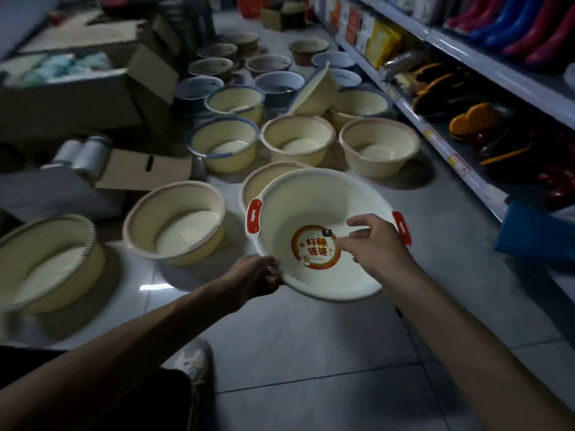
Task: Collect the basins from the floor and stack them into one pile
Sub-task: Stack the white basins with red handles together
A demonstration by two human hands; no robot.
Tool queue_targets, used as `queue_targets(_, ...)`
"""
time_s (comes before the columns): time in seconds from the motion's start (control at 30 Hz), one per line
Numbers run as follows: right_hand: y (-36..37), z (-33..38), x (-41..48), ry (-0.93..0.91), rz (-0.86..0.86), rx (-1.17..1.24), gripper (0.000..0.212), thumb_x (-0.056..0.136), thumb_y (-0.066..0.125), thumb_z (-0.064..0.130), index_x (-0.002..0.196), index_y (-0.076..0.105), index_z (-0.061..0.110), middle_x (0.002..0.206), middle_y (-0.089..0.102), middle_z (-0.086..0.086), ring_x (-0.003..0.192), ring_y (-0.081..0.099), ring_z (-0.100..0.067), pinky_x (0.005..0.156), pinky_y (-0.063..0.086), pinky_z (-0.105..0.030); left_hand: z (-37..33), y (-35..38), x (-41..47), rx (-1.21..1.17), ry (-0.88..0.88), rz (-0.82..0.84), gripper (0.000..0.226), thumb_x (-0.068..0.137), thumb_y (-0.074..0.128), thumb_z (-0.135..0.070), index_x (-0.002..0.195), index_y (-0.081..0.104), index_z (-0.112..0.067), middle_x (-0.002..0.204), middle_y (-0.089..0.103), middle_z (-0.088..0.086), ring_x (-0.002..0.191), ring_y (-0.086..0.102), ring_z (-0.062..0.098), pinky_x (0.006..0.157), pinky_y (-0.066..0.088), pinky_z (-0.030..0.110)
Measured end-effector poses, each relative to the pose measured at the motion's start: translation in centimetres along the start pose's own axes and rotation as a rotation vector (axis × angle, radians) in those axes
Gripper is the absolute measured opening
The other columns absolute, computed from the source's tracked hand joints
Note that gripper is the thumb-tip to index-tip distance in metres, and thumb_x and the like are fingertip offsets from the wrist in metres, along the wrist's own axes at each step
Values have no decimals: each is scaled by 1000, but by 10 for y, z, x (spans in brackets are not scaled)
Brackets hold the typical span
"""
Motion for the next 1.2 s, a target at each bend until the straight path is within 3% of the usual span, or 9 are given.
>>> queue_targets(0.13,27,34,-13,-50,38,-51,46,86,77,28,128,59,22,109,67,-1,97,65,-22,91,57,-45,-14,-38,-50,-32,66,-77,31,99,61,-15,129,57,-9,73,67,6,65,53,14,71,56,29)
queue_targets(0.33,70,90,-40,-176,38,-10,48,86,78,27,129,60,17,117,67,-6,103,65,-26,92,56,-46,-45,-98,-136,-106,181,-235,30,97,64,-10,127,58,-9,79,66,10,59,52,13,76,52,34)
queue_targets(0.5,106,133,-64,-281,-50,66,39,89,70,16,127,61,13,116,61,-2,103,58,-24,82,44,-32,-64,-148,-213,-117,309,-370,30,97,64,-15,123,57,-3,77,56,9,59,47,14,58,52,27)
queue_targets(0.63,156,148,-77,-303,-36,-23,51,84,72,27,130,51,19,135,50,-16,117,50,-36,90,45,-37,-73,-176,-270,-132,399,-485,21,99,61,-14,117,58,-4,84,62,13,71,54,20,67,49,28)
queue_targets(0.7,178,154,-81,-265,-4,-36,61,82,74,30,132,41,22,136,41,-18,120,42,-39,97,44,-45,-71,-194,-292,-104,430,-537,28,99,62,-17,123,57,-3,92,68,17,72,64,20,65,51,28)
queue_targets(0.8,207,161,-87,-192,57,36,68,80,75,22,134,33,20,136,35,-18,118,40,-38,93,42,-39,-61,-226,-316,-124,453,-628,32,98,62,-18,125,57,-2,94,69,20,57,64,14,58,48,25)
queue_targets(0.9,245,159,-93,-14,251,210,77,74,77,16,136,32,11,131,48,-13,112,52,-32,94,52,-43,-36,-255,-336,-170,447,-650,31,98,61,-21,125,56,-7,107,67,22,84,68,26,70,49,31)
queue_targets(1.03,300,153,-112,293,498,345,32,83,74,2,110,56,3,109,65,-19,103,65,-36,96,56,-53,10,-297,-355,-229,395,-672,27,98,63,-24,123,59,-13,118,66,24,102,63,34,82,50,36)
queue_targets(1.2,383,148,-145,390,593,317,20,86,67,-12,100,59,0,109,69,-22,105,68,-36,96,56,-48,67,-350,-375,-347,374,-926,21,100,61,-26,117,64,-14,106,70,17,92,67,31,78,53,41)
Point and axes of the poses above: each hand's wrist, its own x-axis towards the middle knuckle, its own y-axis out of the palm, z = x × y, the point moved 2 cm from there along x, towards the middle knuckle
